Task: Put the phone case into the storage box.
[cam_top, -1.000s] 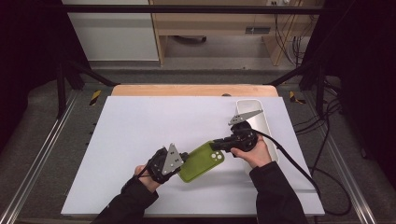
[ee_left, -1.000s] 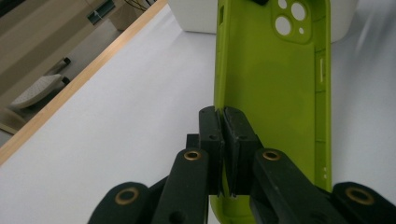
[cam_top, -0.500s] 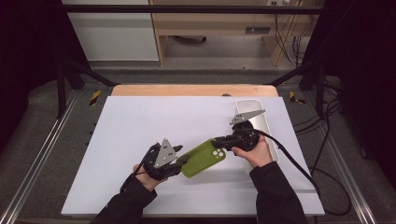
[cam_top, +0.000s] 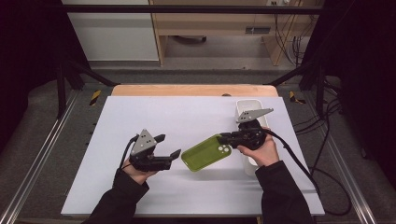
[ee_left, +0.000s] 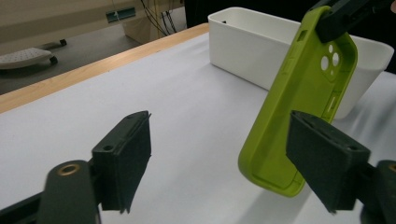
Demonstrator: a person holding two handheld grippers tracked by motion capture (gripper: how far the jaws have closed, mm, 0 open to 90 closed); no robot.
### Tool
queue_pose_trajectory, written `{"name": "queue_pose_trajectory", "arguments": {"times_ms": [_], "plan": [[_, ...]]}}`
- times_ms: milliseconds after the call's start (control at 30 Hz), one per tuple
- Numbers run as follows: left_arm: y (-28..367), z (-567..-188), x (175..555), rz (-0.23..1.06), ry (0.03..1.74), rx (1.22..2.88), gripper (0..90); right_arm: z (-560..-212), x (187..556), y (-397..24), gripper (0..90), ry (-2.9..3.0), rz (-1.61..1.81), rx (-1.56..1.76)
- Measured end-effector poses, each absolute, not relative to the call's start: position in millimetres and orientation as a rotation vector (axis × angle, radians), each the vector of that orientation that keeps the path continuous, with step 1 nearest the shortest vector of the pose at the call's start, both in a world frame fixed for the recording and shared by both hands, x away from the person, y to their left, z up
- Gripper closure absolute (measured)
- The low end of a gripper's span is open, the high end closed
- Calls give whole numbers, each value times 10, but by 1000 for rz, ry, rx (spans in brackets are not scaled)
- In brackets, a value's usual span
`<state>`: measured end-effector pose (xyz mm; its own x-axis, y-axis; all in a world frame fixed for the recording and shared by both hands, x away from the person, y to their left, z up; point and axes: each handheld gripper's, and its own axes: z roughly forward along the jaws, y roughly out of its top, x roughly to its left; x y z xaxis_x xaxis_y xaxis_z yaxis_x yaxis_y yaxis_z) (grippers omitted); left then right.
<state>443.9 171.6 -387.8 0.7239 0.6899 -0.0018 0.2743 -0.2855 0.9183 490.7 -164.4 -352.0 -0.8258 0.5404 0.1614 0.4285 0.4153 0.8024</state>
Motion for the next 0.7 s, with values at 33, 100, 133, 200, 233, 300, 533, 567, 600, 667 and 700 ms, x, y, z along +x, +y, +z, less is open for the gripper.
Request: {"name": "queue_pose_trajectory", "arguments": {"times_ms": [33,100,133,200,233,300,533,567,600,667,700], "plan": [[1738,-3876,4442,489,754,1860,195,-3510,4904,-1654,795,2533,1380,868],[1791,-3878,4453,476,766,1840,171,-3482,4894,-1673,795,2522,1381,856],[1820,-3883,4455,469,771,1835,155,-3464,4890,-1684,795,2516,1379,849],[1871,-3898,4454,453,775,1826,133,-3419,4875,-1704,795,2507,1372,830],[1904,-3909,4450,453,777,1824,119,-3396,4866,-1711,795,2501,1369,823],[1948,-3923,4444,447,784,1810,99,-3355,4852,-1721,795,2494,1366,808],[2129,-3949,4417,428,807,1768,61,-3213,4832,-1738,795,2474,1340,755],[2155,-3955,4413,425,810,1764,55,-3195,4830,-1739,795,2473,1334,748],[2181,-3963,4408,423,812,1760,54,-3177,4827,-1739,795,2472,1328,745],[2231,-3982,4400,420,819,1759,50,-3142,4825,-1743,795,2467,1323,736],[2255,-3992,4396,417,827,1760,50,-3127,4826,-1746,795,2464,1321,731]]}}
